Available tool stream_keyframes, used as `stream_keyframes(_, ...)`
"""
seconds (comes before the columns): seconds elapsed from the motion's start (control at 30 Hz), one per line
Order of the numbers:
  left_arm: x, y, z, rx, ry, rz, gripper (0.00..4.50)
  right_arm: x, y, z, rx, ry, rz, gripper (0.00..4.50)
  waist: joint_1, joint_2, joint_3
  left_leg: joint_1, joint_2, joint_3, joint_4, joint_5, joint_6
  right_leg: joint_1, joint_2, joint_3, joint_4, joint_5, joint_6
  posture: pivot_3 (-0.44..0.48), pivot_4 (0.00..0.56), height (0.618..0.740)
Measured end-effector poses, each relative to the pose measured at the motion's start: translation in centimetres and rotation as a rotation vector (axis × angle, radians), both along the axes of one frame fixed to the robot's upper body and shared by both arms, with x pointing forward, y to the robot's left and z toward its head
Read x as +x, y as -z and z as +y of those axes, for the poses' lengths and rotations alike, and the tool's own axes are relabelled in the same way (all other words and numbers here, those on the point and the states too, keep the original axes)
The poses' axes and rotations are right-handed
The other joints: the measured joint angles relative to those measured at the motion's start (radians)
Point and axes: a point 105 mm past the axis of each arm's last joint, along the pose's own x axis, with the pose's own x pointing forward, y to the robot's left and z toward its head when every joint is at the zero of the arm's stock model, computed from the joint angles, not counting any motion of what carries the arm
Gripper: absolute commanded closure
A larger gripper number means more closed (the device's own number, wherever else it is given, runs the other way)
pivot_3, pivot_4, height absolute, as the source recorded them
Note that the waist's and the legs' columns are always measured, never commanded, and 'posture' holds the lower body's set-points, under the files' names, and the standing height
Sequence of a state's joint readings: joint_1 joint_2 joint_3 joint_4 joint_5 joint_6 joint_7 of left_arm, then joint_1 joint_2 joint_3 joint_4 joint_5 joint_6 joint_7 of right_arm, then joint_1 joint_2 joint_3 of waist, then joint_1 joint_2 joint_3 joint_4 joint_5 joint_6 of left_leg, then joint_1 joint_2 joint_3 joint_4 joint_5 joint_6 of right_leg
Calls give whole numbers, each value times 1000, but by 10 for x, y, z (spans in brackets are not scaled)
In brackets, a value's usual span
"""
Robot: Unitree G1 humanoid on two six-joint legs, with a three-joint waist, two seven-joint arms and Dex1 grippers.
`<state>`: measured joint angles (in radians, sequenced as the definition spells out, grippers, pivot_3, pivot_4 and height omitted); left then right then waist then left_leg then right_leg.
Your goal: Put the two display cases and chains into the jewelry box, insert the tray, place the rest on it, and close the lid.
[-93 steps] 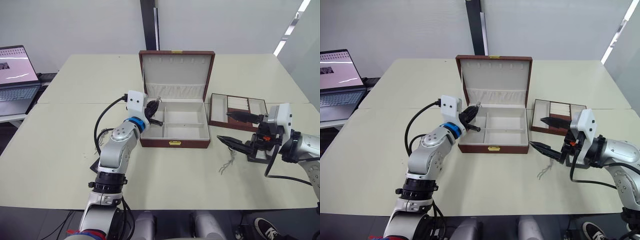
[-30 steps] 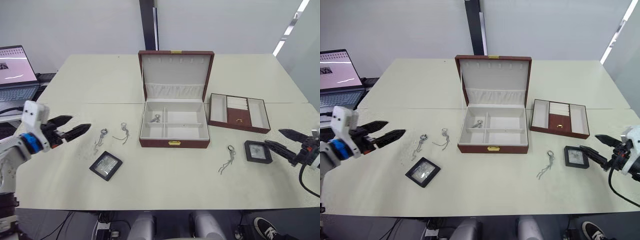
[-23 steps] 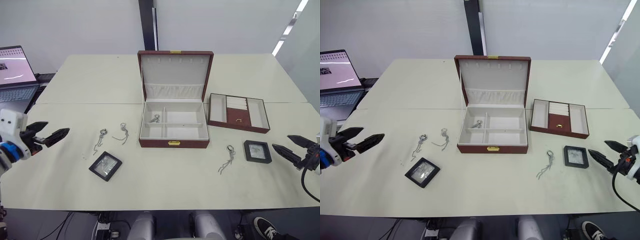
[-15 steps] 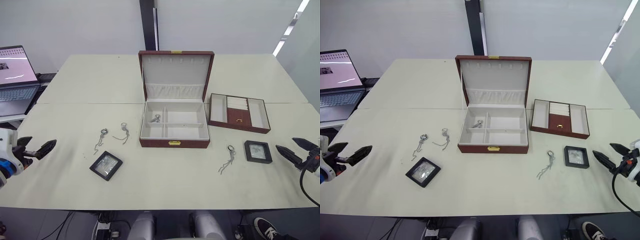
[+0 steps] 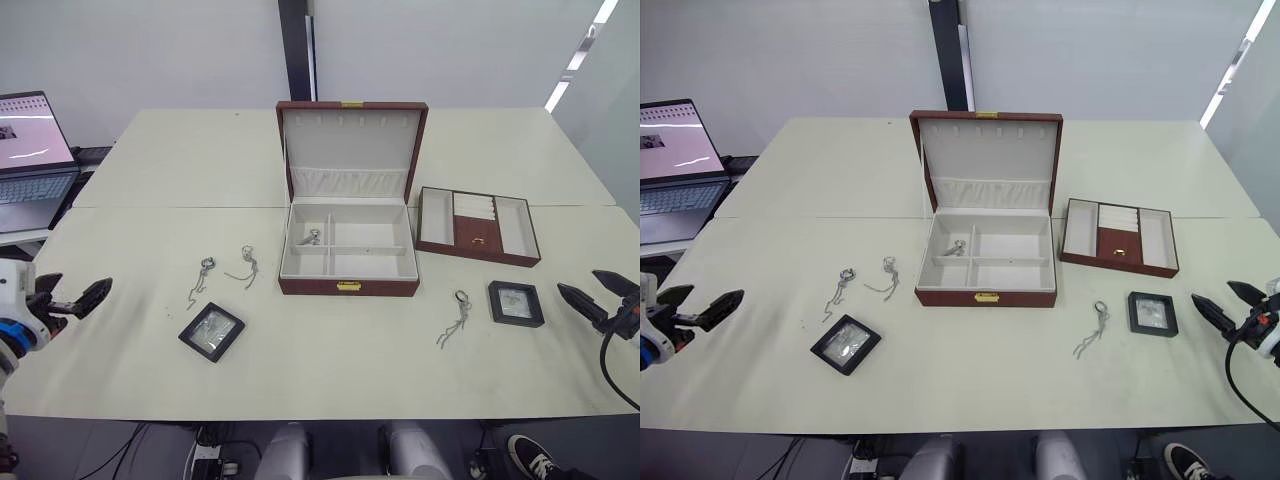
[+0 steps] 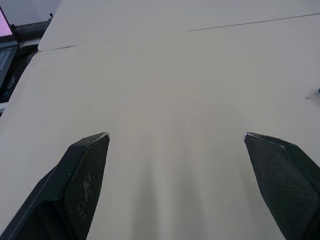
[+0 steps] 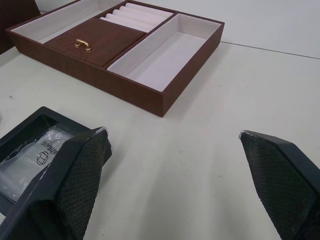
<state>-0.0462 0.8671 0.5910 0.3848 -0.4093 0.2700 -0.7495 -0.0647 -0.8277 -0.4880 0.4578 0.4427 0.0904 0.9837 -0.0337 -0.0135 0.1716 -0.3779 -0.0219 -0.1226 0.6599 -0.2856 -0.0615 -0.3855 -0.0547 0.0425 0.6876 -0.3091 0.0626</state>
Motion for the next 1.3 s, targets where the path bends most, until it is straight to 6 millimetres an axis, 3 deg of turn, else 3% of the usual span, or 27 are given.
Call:
stream_keyframes(0.2,2,-1,-2,-2,5,-7,34,2,-6,5,-6,-24,-21,0,0,0,0,0,0,0,0,0,0,0,0,0,0,0,0,0,150,740)
stream_keyframes(0.33,7,-2,-12,-30,13,-43,34,6,-21,20,-23,-95,-60,0,0,0,0,0,0,0,0,0,0,0,0,0,0,0,0,0,150,740)
stream_keyframes(0.57,15,-2,-33,-95,16,-104,34,8,-53,79,-8,-339,-112,0,1,0,0,0,1,-2,1,0,0,0,0,0,0,0,0,0,150,740)
stream_keyframes(0.93,24,18,-76,-230,10,-137,34,-14,-87,189,2,-785,-136,0,3,-1,-1,-1,0,-6,1,0,0,0,0,-1,0,0,0,0,150,740)
stream_keyframes(1.13,32,32,-107,-252,41,-122,34,-16,-98,222,-3,-905,-160,0,4,-1,-1,-2,0,-8,2,0,0,0,0,-2,-1,0,0,0,150,740)
stream_keyframes(1.3,33,35,-121,-232,67,-115,34,-9,-92,228,-8,-909,-146,0,4,-2,-1,-2,0,-8,1,0,0,0,0,-2,-1,0,0,0,150,740)
